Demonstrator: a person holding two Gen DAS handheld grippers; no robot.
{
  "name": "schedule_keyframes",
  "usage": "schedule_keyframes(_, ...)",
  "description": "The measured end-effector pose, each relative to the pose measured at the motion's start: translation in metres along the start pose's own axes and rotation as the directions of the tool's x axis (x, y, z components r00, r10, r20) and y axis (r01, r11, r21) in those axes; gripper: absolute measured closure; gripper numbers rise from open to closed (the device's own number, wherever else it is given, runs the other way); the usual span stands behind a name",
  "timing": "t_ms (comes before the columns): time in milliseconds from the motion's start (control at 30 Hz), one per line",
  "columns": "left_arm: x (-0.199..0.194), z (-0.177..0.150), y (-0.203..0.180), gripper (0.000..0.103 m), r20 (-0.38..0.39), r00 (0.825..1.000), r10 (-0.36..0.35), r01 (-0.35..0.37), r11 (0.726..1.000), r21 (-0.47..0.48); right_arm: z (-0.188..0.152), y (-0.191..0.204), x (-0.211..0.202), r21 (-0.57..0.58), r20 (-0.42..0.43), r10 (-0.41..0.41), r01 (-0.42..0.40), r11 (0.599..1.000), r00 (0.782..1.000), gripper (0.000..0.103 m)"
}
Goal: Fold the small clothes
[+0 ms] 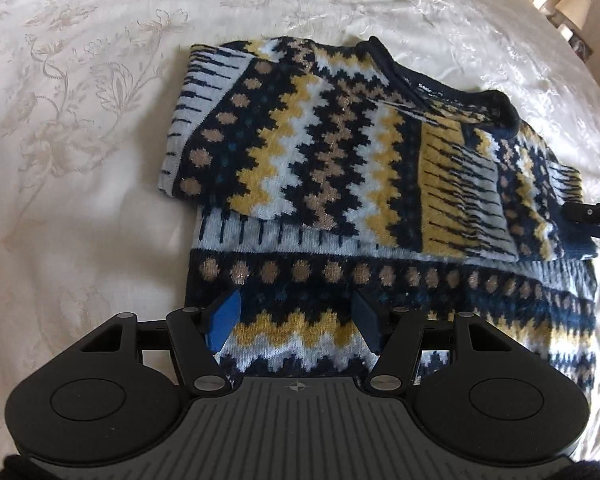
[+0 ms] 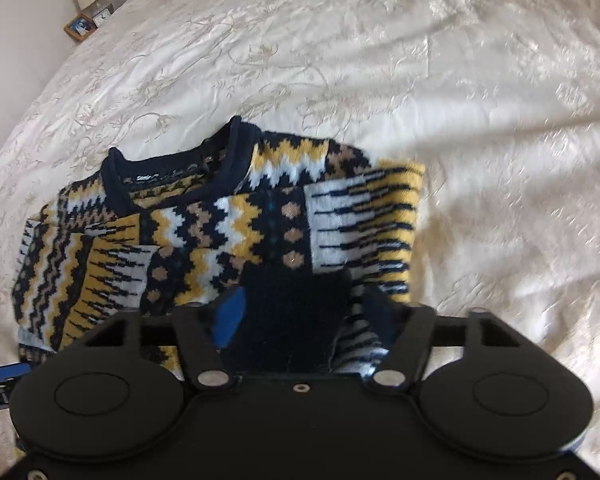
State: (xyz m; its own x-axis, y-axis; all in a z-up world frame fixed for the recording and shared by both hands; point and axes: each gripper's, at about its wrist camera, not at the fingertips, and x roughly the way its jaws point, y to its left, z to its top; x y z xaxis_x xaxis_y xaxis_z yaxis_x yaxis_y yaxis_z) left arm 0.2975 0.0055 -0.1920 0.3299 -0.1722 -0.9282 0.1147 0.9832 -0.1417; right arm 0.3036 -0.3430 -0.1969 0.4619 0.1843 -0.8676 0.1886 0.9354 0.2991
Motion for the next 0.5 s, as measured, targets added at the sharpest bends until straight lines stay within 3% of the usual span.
schedule_keyframes(200, -0.002, 0.003, -0.002, 0.044, -0.003, 1.000, 0.003, -0.003, 1.000, -0.003, -0.001, -0.004, 0.002, 0.036, -0.020, 0.030, -0.029, 0.999, 0.999, 0.045)
schedule_keyframes(233, -0.003, 0.005, -0.003, 0.044, 0.000, 1.000, 0.004, -0.004, 1.000, -0.005, 0.000, -0.005, 0.003, 0.039, -0.021, 0.033, -0.032, 0.999, 0.999, 0.060)
schedule_keyframes(267, -0.004, 0.006, -0.004, 0.044, 0.006, 1.000, 0.004, -0.004, 1.000, -0.005, 0.000, -0.006, 0.003, 0.041, -0.027, 0.039, -0.038, 0.998, 0.999, 0.084)
schedule_keyframes(367, -0.010, 0.010, -0.006, 0.044, 0.024, 1.000, 0.005, -0.005, 1.000, -0.001, 0.003, -0.009, -0.004, 0.076, -0.017, 0.079, -0.077, 0.994, 0.997, 0.086)
schedule_keyframes(500, -0.024, 0.017, -0.008, 0.044, 0.072, 0.997, 0.002, -0.002, 1.000, 0.004, 0.017, 0.006, -0.036, 0.008, 0.076, 0.068, -0.069, 0.998, 0.995, 0.086)
